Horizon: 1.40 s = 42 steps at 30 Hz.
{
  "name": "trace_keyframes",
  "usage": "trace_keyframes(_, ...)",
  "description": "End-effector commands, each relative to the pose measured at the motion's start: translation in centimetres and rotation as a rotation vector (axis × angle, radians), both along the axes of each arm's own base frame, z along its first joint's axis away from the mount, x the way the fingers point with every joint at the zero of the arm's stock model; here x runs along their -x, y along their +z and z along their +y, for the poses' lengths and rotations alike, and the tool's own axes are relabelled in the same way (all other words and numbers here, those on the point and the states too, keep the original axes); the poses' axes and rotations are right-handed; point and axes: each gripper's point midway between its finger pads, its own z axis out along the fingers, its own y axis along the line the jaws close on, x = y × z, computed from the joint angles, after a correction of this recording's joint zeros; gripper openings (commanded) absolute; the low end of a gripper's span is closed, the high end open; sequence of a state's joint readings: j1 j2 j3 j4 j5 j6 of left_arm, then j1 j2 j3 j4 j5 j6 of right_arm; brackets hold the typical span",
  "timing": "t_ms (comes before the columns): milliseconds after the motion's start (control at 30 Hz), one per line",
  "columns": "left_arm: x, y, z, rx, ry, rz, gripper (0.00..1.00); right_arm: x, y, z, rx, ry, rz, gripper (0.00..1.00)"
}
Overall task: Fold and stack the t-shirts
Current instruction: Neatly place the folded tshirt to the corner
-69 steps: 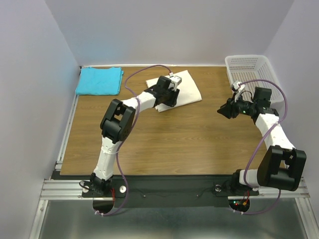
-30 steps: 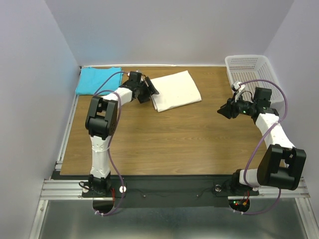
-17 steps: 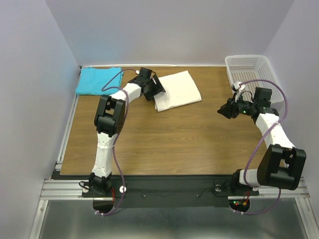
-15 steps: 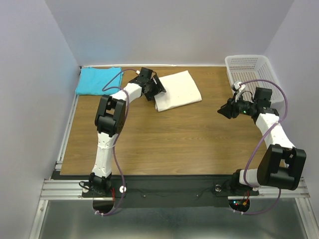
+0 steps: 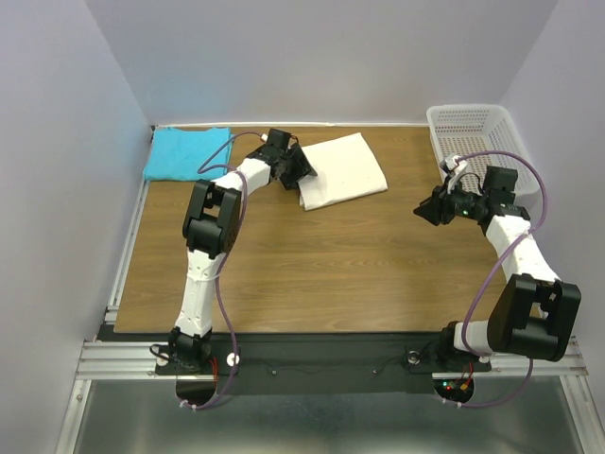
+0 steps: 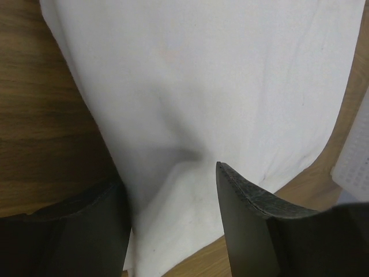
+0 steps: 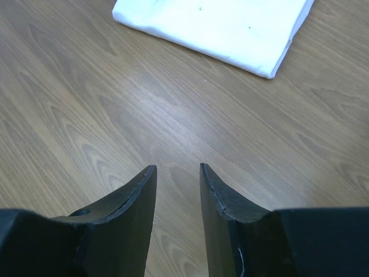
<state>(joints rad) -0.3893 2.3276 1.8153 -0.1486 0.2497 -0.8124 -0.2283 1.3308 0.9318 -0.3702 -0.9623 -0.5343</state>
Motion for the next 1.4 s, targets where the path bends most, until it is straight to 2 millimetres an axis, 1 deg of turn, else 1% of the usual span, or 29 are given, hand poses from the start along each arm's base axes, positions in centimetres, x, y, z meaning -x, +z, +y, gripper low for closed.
trace_keyframes(0, 1.7, -3.6, -0.8, -0.017, -0.059, 0.072, 0.66, -0.3, 1.1, -0.2, -0.008, 0.002, -0.038, 0.42)
trace_keyframes(100, 1.8, -4.3, -0.8, -0.025, -0.061, 0.077, 0.64, -0.4, 1.0, -0.3, -0.006, -0.001, -0.036, 0.42)
trace_keyframes(200, 1.9, -5.1, -0.8, -0.033, -0.066, 0.084, 0.56, -0.3, 1.1, -0.2, -0.007, -0.001, -0.038, 0.42)
trace_keyframes(233, 2.0, -5.3, -0.9, -0.034, -0.070, 0.085, 0.54, -0.4, 1.2, -0.3, -0.007, -0.001, -0.039, 0.42)
trace_keyframes(267, 2.1, -5.6, -0.8, -0.039, -0.072, 0.094, 0.48, -0.3, 1.2, -0.2, -0.007, -0.001, -0.039, 0.42)
trace_keyframes(300, 2.3, -6.2, -0.8, -0.043, -0.074, 0.105, 0.45, -0.3, 1.2, -0.3, -0.006, -0.003, -0.041, 0.42)
trace_keyframes(333, 2.3, -6.5, -0.8, -0.046, -0.075, 0.107, 0.38, -0.3, 1.2, -0.4, -0.005, -0.006, -0.040, 0.41)
trace_keyframes(367, 2.4, -6.7, -0.8, -0.048, -0.077, 0.109, 0.37, -0.3, 1.3, -0.4, -0.003, -0.007, -0.043, 0.42)
trace_keyframes(400, 2.4, -6.6, -0.9, -0.044, -0.084, 0.101, 0.15, -0.4, 1.3, -0.6, -0.004, -0.012, -0.043, 0.42)
trace_keyframes(433, 2.5, -6.9, -0.7, -0.048, -0.079, 0.103, 0.00, -0.4, 1.3, -0.6, -0.004, -0.014, -0.043, 0.41)
trace_keyframes(533, 2.6, -6.5, -0.8, -0.047, -0.093, 0.087, 0.00, -0.3, 1.4, -0.7, -0.009, -0.013, -0.045, 0.41)
trace_keyframes(600, 2.3, -5.3, -0.9, -0.042, -0.123, 0.042, 0.00, -0.3, 1.3, -0.7, -0.009, -0.014, -0.043, 0.41)
trace_keyframes(633, 2.6, -5.2, -0.9, -0.039, -0.129, 0.035, 0.00, -0.3, 1.4, -0.8, -0.009, -0.016, -0.045, 0.41)
trace_keyframes(667, 2.0, -4.2, -0.8, -0.025, -0.136, -0.012, 0.00, -0.3, 1.3, -0.8, -0.009, -0.017, -0.043, 0.41)
trace_keyframes(700, 1.6, -2.1, -0.9, -0.028, -0.160, -0.074, 0.00, -0.3, 1.4, -0.9, -0.009, -0.018, -0.045, 0.41)
trace_keyframes(800, 1.0, 0.5, 0.2, -0.082, -0.190, -0.172, 0.00, -0.3, 1.5, -0.9, -0.013, -0.018, -0.046, 0.41)
trace_keyframes(833, 0.4, 2.7, 0.6, -0.102, -0.193, -0.225, 0.00, -0.2, 1.5, -0.9, -0.014, -0.018, -0.045, 0.41)
trace_keyframes(867, 0.8, 3.0, 1.1, -0.134, -0.210, -0.216, 0.00, -0.2, 1.5, -0.9, -0.014, -0.018, -0.046, 0.41)
trace_keyframes(900, 0.4, 3.5, 1.9, -0.166, -0.207, -0.225, 0.00, -0.2, 1.5, -0.9, -0.017, -0.017, -0.044, 0.41)
trace_keyframes(933, -0.1, 4.6, 2.5, -0.206, -0.232, -0.260, 0.00, -0.2, 1.5, -0.9, -0.018, -0.016, -0.045, 0.41)
trace_keyframes(967, 0.2, 4.4, 3.1, -0.226, -0.241, -0.243, 0.00, -0.2, 1.4, -0.9, -0.020, -0.014, -0.042, 0.41)
trace_keyframes(1000, -0.1, 5.2, 3.8, -0.238, -0.242, -0.258, 0.00, -0.2, 1.5, -0.8, -0.021, -0.015, -0.042, 0.41)
trace_keyframes(1067, -0.1, 5.5, 5.0, -0.282, -0.263, -0.267, 0.00, -0.2, 1.4, -0.9, -0.019, -0.017, -0.042, 0.41)
trace_keyframes(1100, -0.5, 6.3, 6.0, -0.312, -0.262, -0.290, 0.00, -0.2, 1.5, -0.9, -0.017, -0.018, -0.044, 0.42)
trace_keyframes(1167, -0.4, 6.7, 7.1, -0.346, -0.270, -0.295, 0.00, -0.2, 1.5, -0.9, -0.020, -0.018, -0.042, 0.41)
trace_keyframes(1200, -0.6, 7.6, 7.9, -0.371, -0.259, -0.314, 0.00, -0.2, 1.5, -0.9, -0.020, -0.016, -0.043, 0.41)
trace_keyframes(1367, -1.1, 8.6, 11.2, -0.480, -0.267, -0.328, 0.00, -0.3, 1.4, -0.9, -0.025, -0.015, -0.037, 0.41)
